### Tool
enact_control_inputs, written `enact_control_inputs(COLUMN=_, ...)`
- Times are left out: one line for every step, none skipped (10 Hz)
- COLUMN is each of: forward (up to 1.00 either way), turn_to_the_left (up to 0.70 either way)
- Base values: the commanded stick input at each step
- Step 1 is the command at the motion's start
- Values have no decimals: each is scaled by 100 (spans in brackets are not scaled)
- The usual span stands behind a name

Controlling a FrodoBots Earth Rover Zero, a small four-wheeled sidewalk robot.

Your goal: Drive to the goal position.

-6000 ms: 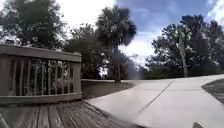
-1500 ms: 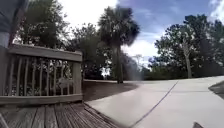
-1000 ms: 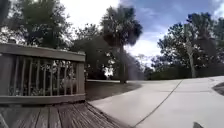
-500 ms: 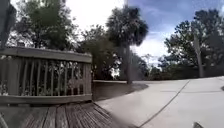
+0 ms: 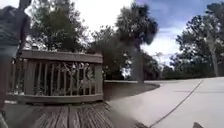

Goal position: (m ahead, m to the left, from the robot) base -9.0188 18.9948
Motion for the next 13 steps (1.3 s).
enact_control_inputs(forward=0, turn_to_the_left=45)
enact_control_inputs(forward=0, turn_to_the_left=45)
enact_control_inputs(forward=0, turn_to_the_left=45)
enact_control_inputs(forward=0, turn_to_the_left=45)
enact_control_inputs(forward=0, turn_to_the_left=45)
enact_control_inputs(forward=0, turn_to_the_left=45)
enact_control_inputs(forward=0, turn_to_the_left=45)
enact_control_inputs(forward=0, turn_to_the_left=45)
enact_control_inputs(forward=0, turn_to_the_left=45)
enact_control_inputs(forward=0, turn_to_the_left=45)
enact_control_inputs(forward=0, turn_to_the_left=45)
enact_control_inputs(forward=0, turn_to_the_left=45)
enact_control_inputs(forward=0, turn_to_the_left=45)
